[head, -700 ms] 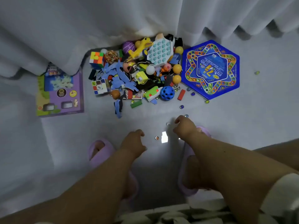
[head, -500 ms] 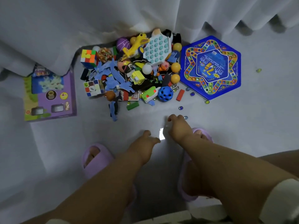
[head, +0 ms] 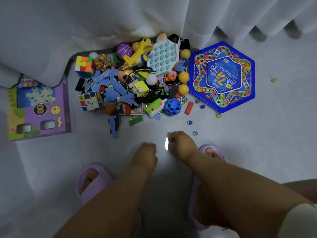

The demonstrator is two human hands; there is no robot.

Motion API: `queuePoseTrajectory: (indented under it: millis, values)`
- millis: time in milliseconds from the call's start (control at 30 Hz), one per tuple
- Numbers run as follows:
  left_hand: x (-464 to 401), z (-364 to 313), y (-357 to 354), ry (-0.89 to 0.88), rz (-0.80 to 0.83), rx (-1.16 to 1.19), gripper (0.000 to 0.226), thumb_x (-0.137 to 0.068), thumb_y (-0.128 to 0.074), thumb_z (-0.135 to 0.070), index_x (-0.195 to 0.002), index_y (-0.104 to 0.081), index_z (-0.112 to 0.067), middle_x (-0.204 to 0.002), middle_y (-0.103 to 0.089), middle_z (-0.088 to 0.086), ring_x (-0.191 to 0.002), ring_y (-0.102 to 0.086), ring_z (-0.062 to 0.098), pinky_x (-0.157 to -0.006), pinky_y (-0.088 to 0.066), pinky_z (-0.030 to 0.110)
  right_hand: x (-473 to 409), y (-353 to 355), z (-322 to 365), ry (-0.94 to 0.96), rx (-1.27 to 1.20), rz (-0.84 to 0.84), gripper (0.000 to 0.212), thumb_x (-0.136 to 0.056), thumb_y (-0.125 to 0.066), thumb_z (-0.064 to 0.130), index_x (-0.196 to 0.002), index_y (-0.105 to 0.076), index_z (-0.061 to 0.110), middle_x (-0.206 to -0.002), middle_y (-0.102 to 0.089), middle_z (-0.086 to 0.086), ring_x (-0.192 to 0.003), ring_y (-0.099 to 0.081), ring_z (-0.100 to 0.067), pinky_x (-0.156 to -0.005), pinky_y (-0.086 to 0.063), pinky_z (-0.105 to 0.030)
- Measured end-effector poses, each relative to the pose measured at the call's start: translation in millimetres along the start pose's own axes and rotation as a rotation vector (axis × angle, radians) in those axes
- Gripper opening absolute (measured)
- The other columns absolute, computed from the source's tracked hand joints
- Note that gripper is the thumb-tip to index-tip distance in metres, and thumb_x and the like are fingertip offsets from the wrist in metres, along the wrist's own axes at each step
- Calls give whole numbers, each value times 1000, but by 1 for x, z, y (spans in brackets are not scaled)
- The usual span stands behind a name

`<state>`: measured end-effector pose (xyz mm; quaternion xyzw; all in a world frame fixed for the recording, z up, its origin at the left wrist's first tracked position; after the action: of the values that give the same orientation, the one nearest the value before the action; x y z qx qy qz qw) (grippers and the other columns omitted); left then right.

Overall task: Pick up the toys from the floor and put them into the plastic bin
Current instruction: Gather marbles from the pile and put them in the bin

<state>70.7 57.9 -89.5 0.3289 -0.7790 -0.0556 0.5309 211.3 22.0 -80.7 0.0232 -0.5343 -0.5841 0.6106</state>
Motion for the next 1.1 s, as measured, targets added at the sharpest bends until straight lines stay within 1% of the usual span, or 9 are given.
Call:
queuePoseTrajectory:
  millis: [67, 133, 233, 300, 400, 567, 800, 967, 1100]
  values:
    - [2, 3, 4, 194, 34, 532, 15, -92, -44, -4, -89, -59, -1, -85, -62, 17, -78, -63, 28, -82, -54, 37, 7, 10, 11, 46, -165, -96, 8, -81, -59, 10, -78, -54, 15, -84, -55, -2, -76, -49, -16, -57, -32, -14]
    - [5, -7, 5, 304, 120, 997, 16, -91, -42, 1, -83, -57, 2, -81, -61, 19, -73, -62, 26, -74, -56, 36, 18, 15, 30, 155, -223, -125, 10, -80, -62, 12, -79, -55, 18, -81, -52, 3, -75, -47, -12, -59, -30, -8]
    - [9, -26, 4, 345, 213, 1335, 29, -98, -37, -13, -77, -53, -1, -74, -56, 14, -68, -57, 21, -68, -52, 32, 30, 18, 51, 324, -183, -132, 14, -84, -65, 22, -96, -68, 15, -88, -51, 5, -78, -47, -8, -65, -32, -6]
    - [6, -32, 4, 338, 217, 1323, 37, -102, -37, -23, -75, -54, -4, -69, -50, 8, -62, -49, 15, -66, -46, 28, 29, 29, 42, 265, -215, -257, 21, -86, -61, 21, -105, -65, 14, -96, -51, 2, -82, -48, -9, -69, -34, -10]
    - [3, -40, 8, 280, 229, 1225, 35, -101, -41, -23, -73, -54, -7, -65, -46, 4, -55, -39, 11, -56, -33, 24, 17, 55, -1, -53, -163, -463, 26, -89, -54, 18, -115, -55, 15, -114, -50, -5, -93, -55, -20, -76, -45, -25]
    - [-6, -43, 12, 261, 253, 1184, 35, -101, -42, -27, -79, -59, -6, -68, -46, 3, -59, -42, 12, -62, -40, 26, -5, 55, -51, -383, -37, -267, 52, -89, -58, 15, -136, -36, 21, -130, -36, -14, -105, -56, -32, -86, -51, -35]
    - [-12, -45, 13, 274, 275, 1185, 36, -102, -38, -28, -84, -60, -5, -70, -46, 4, -63, -45, 13, -70, -46, 29, -36, 43, -43, -216, -35, -211, 47, -92, -49, 7, -137, -40, 18, -131, -37, -15, -103, -56, -33, -93, -49, -34]
    - [-17, -47, 13, 304, 246, 1190, 35, -102, -38, -26, -85, -59, -5, -70, -45, 5, -64, -46, 15, -71, -47, 30, -38, 47, -37, -135, -9, -214, 28, -94, -43, 7, -120, -52, 10, -111, -48, -12, -90, -52, -26, -82, -44, -27]
    - [-21, -50, 9, 319, 271, 1217, 36, -102, -36, -30, -94, -59, -3, -77, -52, 7, -68, -51, 16, -72, -49, 31, -12, 38, 11, 228, -141, -231, 19, -88, -55, 9, -106, -60, 10, -102, -50, -7, -88, -44, -14, -75, -33, -19]
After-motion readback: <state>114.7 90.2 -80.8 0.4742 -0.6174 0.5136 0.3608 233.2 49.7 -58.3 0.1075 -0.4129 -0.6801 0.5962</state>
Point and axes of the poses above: each hand's wrist, its own x-axis away from the middle knuckle, its own y-axis out of the back of the hand, z = x × y, the point moved 6 cm from there along -x, towards the middle knuckle
